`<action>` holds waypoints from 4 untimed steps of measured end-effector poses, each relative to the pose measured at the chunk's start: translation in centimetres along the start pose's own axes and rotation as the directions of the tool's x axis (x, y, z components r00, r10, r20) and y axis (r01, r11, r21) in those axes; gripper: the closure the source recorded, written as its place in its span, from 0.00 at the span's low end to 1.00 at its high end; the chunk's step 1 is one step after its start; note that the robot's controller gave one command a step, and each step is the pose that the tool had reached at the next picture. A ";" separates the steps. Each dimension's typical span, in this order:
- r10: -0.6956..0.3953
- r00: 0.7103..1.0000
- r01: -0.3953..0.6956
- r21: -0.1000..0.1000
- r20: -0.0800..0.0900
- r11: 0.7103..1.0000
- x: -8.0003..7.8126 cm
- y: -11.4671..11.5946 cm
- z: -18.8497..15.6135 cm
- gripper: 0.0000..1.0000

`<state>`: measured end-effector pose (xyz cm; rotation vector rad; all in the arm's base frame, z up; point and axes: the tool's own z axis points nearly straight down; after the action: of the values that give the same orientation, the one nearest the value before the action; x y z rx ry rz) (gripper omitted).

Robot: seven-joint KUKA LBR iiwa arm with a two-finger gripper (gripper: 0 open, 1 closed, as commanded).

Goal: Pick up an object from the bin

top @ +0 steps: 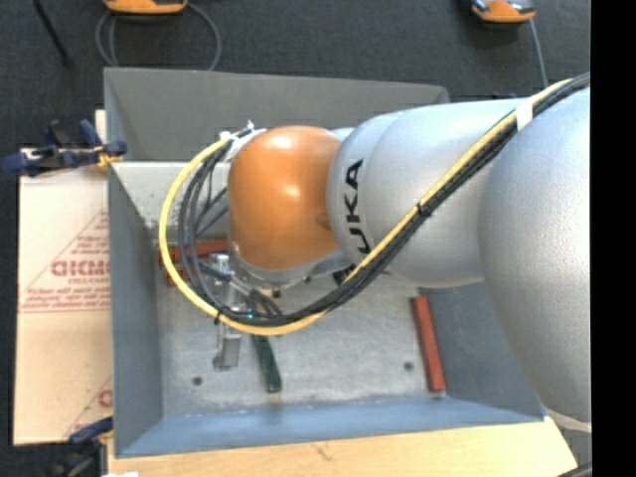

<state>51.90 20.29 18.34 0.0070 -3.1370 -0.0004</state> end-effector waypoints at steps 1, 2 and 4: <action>-0.095 0.995 0.095 0.005 0.003 0.995 -4.0 -8.7 6.1 0.00; -0.504 0.864 0.504 0.003 0.005 0.864 -1.5 -7.3 11.3 0.00; -0.680 0.733 0.680 0.006 0.008 0.733 2.8 -9.8 11.3 0.00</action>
Offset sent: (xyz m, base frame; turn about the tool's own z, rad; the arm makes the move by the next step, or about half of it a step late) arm 0.0389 -0.0799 -0.0591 -0.1021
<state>49.05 10.45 7.03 1.1566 -2.9266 0.0019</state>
